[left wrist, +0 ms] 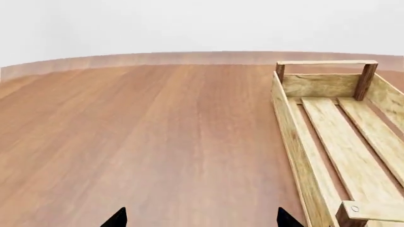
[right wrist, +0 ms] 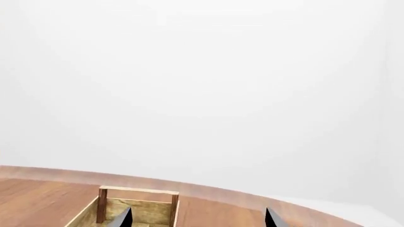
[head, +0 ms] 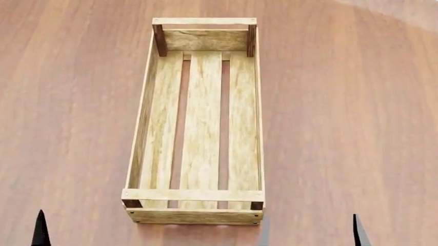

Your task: Stack the right bowl on the left bowl and place them in the tray.

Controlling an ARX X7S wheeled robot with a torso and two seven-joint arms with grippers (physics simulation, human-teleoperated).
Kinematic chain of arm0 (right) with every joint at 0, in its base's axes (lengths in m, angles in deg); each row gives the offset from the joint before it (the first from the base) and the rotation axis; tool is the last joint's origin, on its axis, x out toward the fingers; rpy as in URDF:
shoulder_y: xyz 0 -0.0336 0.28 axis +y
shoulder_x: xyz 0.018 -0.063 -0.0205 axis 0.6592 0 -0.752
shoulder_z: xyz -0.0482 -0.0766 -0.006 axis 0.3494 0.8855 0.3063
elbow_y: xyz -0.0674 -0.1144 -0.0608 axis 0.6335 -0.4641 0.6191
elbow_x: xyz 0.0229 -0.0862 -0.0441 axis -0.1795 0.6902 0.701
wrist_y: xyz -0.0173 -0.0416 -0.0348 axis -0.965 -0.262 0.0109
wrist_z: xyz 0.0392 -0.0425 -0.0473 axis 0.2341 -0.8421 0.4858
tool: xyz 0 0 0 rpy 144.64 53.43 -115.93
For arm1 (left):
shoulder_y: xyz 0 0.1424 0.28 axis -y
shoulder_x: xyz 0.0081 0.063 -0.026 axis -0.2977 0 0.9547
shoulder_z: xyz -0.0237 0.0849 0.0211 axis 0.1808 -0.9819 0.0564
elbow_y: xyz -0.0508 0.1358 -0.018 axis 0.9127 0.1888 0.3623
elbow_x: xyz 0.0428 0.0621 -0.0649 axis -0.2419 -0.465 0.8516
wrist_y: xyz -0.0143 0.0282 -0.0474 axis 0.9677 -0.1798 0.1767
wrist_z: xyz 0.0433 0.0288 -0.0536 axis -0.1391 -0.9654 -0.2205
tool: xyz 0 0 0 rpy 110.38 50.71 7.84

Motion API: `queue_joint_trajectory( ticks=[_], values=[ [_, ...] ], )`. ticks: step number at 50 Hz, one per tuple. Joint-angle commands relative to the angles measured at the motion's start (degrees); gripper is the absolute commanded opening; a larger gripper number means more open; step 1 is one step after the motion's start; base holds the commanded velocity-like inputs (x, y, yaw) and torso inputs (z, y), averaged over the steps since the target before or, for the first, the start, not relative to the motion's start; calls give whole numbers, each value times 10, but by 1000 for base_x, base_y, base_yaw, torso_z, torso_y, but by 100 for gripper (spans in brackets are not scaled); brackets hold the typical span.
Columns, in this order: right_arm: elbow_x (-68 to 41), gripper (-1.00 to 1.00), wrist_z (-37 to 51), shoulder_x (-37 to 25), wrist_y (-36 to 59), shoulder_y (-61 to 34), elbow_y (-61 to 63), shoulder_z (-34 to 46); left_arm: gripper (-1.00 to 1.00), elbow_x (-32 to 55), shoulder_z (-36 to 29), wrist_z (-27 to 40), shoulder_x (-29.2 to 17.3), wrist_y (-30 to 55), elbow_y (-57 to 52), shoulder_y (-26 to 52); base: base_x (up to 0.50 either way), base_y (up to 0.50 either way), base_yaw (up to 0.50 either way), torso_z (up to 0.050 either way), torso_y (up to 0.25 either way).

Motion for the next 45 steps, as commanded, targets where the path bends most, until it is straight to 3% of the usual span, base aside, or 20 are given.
queue_joint_trajectory(
  ticks=[1, 45],
  values=[
    [12, 100, -9, 9, 6, 1, 2, -10, 100, 100, 59, -23, 8, 75, 3, 1, 0, 0, 0, 0, 0],
    [14, 100, 3, 0, 8, 1, 2, -4, 100, 189, 102, 4, -15, 158, 9, -23, 0, 0, 0, 0, 0]
  ],
)
